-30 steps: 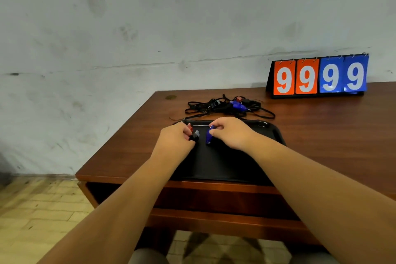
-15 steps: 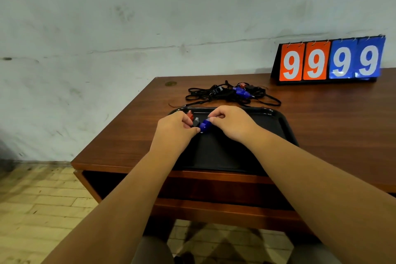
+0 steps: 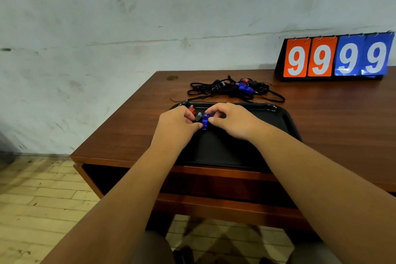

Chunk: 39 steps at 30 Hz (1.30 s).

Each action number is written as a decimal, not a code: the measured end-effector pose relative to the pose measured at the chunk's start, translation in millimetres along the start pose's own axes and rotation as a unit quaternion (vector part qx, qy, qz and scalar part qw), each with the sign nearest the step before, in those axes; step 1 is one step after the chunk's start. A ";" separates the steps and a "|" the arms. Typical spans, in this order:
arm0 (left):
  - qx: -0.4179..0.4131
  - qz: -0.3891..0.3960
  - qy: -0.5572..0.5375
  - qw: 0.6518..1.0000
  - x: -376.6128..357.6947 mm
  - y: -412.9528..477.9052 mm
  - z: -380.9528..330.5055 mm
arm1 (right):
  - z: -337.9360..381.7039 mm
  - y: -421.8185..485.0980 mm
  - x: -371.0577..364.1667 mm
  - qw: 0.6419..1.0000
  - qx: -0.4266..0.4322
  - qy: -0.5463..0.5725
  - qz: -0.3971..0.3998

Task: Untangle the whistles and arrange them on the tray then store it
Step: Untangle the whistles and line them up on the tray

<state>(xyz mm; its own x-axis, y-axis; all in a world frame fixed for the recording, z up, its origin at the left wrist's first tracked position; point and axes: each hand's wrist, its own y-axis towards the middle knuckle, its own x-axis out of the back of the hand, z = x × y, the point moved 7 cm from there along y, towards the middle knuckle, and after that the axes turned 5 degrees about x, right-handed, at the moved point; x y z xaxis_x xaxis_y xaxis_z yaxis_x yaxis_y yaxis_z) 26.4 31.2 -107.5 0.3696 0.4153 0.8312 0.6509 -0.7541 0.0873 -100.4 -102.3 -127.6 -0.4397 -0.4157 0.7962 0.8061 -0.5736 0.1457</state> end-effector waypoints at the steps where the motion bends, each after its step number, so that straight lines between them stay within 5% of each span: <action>1: -0.001 -0.002 -0.002 1.000 -0.3 -0.1 0.3 | 0.0 -0.2 -0.1 1.000 0.002 -0.001 0.002; 30: 0.002 -0.010 -0.010 1.000 -3.2 1.2 4.0 | 1.3 -1.2 0.5 0.996 -0.074 0.000 -0.058; 39: 0.000 -0.063 -0.124 0.990 9.0 -7.3 9.0 | 5.9 -9.4 1.2 0.999 -0.028 0.012 -0.028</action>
<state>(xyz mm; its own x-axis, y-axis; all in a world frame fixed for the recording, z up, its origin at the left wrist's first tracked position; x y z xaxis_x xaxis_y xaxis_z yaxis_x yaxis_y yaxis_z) 30.9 45.0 -105.6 0.4363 0.6189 0.6531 0.7031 -0.6875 0.1817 -106.2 -93.3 -124.5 -0.4929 -0.3987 0.7734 0.7575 -0.6339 0.1559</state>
